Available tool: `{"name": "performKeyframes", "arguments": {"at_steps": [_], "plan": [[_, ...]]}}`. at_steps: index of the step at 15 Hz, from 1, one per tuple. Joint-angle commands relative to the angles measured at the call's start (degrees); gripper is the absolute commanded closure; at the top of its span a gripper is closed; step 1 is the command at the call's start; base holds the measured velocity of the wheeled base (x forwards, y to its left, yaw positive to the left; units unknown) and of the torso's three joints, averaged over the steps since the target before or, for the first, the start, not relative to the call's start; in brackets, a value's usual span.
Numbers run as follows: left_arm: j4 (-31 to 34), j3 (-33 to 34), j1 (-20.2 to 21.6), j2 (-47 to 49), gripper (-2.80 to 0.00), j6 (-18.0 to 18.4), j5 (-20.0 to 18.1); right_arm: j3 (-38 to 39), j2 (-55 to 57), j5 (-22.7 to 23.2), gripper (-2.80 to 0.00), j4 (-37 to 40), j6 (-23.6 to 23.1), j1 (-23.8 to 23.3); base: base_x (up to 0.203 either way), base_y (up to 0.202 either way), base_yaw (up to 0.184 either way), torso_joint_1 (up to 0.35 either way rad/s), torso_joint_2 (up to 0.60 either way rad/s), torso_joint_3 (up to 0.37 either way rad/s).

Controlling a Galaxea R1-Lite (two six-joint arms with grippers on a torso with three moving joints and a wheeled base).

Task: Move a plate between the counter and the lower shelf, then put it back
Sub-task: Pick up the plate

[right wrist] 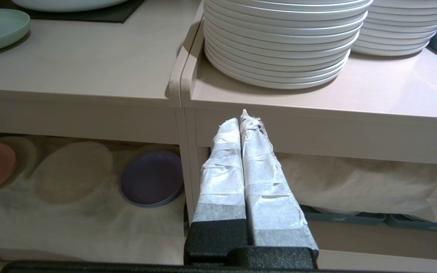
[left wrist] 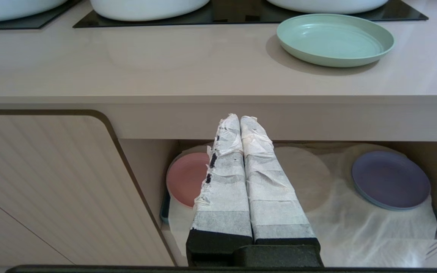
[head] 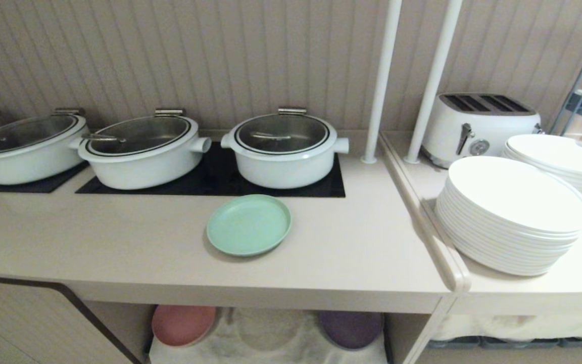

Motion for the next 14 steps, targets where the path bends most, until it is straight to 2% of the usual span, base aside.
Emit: {"name": "performKeyframes", "arguments": {"at_steps": [1,14], "plan": [[0.0,0.0,0.0,0.0,0.00,0.0,0.0,0.0,0.1,0.1,0.00,0.0,0.0,0.0,0.000,0.000,0.000,0.000,0.00,0.000],[0.0,0.0,0.0,0.0,0.00,0.0,-0.1,0.0,0.1,0.1,0.00,0.0,0.0,0.0,0.000,0.000,0.000,0.000,0.00,0.000]]}}
